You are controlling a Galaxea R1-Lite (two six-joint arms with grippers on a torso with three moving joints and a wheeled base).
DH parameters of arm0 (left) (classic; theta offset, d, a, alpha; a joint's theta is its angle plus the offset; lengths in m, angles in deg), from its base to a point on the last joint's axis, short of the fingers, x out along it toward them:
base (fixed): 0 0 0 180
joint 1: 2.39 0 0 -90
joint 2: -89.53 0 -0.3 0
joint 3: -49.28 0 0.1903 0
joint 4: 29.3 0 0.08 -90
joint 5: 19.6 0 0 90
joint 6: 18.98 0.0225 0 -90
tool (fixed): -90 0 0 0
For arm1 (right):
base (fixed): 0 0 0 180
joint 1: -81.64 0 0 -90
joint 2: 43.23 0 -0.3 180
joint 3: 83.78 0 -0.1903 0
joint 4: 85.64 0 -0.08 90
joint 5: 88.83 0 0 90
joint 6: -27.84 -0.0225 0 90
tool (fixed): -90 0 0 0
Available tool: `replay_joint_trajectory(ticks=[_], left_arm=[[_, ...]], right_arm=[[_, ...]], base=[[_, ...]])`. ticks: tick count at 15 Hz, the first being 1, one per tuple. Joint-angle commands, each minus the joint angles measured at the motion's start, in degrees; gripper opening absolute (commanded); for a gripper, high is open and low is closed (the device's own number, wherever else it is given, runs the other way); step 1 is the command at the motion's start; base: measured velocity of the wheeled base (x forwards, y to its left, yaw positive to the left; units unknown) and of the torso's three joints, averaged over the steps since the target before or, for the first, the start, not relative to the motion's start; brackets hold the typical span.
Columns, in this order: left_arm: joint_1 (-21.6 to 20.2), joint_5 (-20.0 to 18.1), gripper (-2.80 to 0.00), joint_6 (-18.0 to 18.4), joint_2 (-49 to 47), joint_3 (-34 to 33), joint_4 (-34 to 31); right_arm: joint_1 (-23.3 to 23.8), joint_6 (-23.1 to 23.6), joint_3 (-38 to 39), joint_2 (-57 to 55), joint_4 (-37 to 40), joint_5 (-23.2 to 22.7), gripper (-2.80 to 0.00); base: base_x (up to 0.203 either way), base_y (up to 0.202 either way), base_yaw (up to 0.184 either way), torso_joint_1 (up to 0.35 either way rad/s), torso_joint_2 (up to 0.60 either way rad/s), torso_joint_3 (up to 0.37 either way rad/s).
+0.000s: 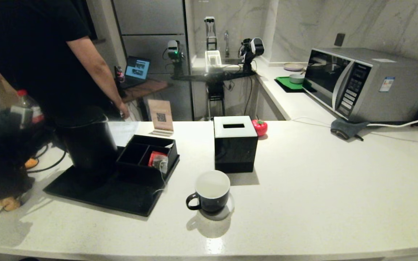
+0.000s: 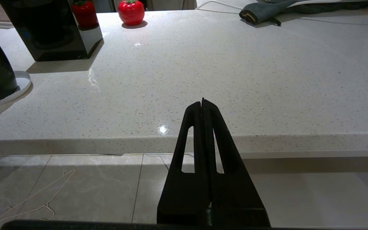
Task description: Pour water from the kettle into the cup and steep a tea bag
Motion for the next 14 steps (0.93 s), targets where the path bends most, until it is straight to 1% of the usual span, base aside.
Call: replay_joint_trajectory(ticks=[1,10,14], left_arm=[[-0.50,-0.18,-2.80,-0.08,2.84,-1.09,1.62],[-0.67,-0.09,-2.80,-0.08,12.83,-8.74,1.53],[0.35,-0.14,-2.80,0.00,17.00,-11.81,1.53]], right_arm=[[-0.01,0.00,0.00,-0.07,-0.05,0.00,-2.80],[-0.01,0.00,0.00,-0.07,-0.05,0.00,-2.80],[-0.01,0.00,0.00,-0.07,-0.05,0.00,-2.80]], base=[[0.000,0.000,0.000,0.000,0.00,0.000],[0.000,0.000,0.000,0.000,0.00,0.000],[0.000,0.000,0.000,0.000,0.00,0.000]])
